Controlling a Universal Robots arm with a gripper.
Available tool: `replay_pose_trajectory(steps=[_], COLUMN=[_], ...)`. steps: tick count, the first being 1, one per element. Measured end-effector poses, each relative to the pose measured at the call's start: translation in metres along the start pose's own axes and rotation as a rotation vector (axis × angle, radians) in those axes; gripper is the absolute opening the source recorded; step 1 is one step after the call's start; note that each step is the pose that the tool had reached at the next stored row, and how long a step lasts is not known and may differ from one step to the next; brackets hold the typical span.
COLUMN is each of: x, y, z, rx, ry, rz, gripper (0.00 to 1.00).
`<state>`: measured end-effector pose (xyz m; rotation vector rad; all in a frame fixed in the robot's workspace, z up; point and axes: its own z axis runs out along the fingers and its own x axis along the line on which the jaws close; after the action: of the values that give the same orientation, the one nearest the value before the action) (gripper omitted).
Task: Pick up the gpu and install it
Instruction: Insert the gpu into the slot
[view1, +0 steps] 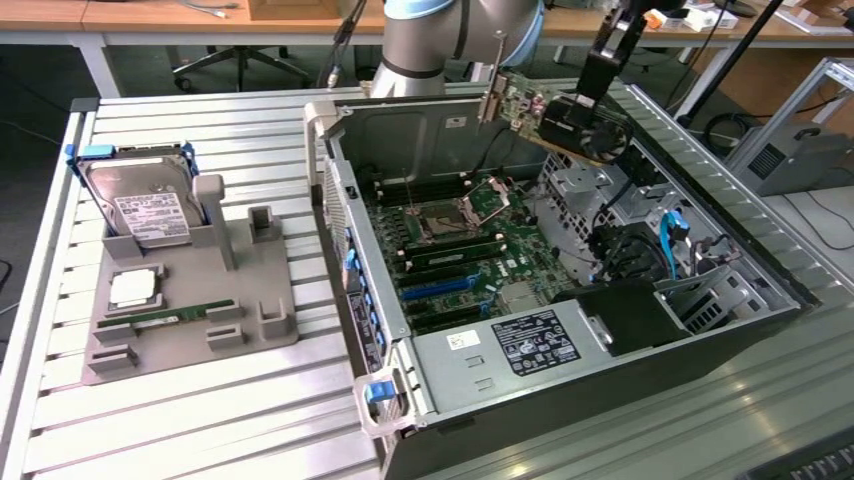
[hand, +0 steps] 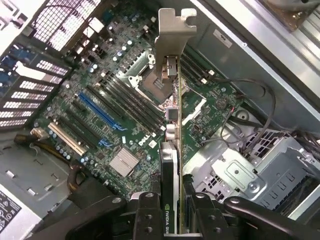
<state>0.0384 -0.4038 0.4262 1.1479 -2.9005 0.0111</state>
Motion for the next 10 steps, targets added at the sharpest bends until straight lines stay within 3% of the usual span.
replay_pose_trajectory(steps=[4, 10], x=[0.0, 0.0], y=[0.0, 0.0], z=[0.0, 0.0], rx=[0.0108, 0.0214], ry=[0.008, 0.0156], rz=[-0.104, -0.214], gripper=[0.27, 0.27])
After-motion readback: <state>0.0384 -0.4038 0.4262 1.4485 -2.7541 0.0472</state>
